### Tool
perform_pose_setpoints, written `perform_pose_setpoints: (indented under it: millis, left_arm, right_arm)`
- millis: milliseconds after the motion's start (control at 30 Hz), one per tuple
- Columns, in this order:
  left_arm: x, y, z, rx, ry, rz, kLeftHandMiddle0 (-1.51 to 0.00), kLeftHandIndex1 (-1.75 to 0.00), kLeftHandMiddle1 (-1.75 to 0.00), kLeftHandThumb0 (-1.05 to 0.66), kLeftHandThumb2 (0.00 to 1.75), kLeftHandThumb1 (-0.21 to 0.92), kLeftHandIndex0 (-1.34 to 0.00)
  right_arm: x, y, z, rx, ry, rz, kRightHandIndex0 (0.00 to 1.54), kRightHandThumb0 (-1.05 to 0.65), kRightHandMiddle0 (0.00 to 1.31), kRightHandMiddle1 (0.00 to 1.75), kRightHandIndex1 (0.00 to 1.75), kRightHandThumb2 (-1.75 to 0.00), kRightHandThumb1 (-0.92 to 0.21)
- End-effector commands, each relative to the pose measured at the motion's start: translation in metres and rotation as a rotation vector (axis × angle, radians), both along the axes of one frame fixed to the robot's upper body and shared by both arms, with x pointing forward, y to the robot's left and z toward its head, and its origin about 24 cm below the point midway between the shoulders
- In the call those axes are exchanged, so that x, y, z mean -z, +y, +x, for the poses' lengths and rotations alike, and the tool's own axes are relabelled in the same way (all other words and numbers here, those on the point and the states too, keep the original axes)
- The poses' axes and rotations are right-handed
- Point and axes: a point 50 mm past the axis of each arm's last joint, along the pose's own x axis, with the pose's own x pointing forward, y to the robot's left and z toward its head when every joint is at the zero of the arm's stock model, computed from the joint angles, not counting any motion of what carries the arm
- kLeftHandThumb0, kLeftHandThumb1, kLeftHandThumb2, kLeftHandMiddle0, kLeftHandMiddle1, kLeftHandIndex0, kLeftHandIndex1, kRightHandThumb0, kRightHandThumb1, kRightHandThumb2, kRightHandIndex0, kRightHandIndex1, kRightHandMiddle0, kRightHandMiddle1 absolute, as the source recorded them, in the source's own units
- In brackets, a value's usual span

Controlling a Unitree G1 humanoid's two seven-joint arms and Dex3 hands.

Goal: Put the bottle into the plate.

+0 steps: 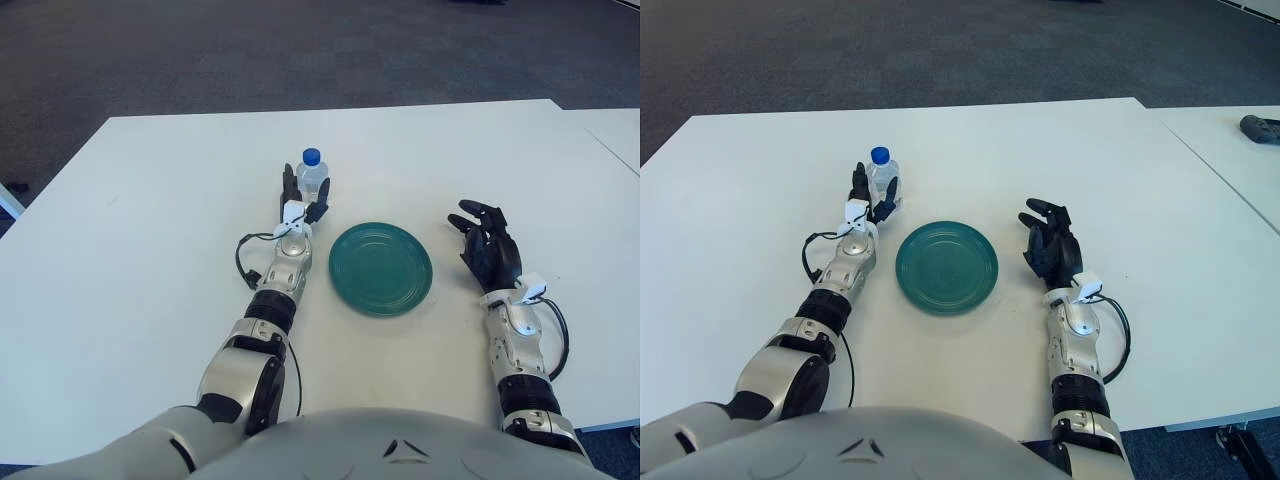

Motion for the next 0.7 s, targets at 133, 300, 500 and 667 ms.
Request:
perform_pose_setpoints:
  millis: [133, 300, 500, 667]
  left_arm:
    - [-0.008, -0.001, 0.009, 0.031, -0.01, 0.061, 0.0, 0.0, 0.0, -1.05, 0.39, 0.92, 0.0]
    - [-0.009, -0.001, 0.012, 0.033, 0.007, 0.123, 0.0, 0.0, 0.0, -1.05, 0.41, 0.92, 0.0]
    - [-0.01, -0.001, 0.015, 0.005, 0.04, 0.229, 0.0, 0.0, 0.0, -1.05, 0.42, 0.92, 0.0]
    - [-0.01, -0.001, 0.017, -0.046, 0.065, 0.281, 0.0, 0.0, 0.0, -1.05, 0.41, 0.92, 0.0]
  right_arm:
    - [0.033, 0.0, -0.023, 0.023, 0.152, 0.062, 0.59, -0.69, 0.12, 1.15, 0.93, -0.68, -0.92]
    - [0.033, 0.002, -0.023, 0.017, 0.149, 0.066, 0.59, -0.69, 0.12, 1.16, 0.93, -0.69, -0.92]
    - [0.034, 0.004, -0.023, 0.01, 0.144, 0.077, 0.6, -0.68, 0.12, 1.16, 0.94, -0.69, -0.92]
    - [0.035, 0.007, -0.024, 0.007, 0.147, 0.077, 0.6, -0.68, 0.11, 1.15, 0.94, -0.69, -0.92]
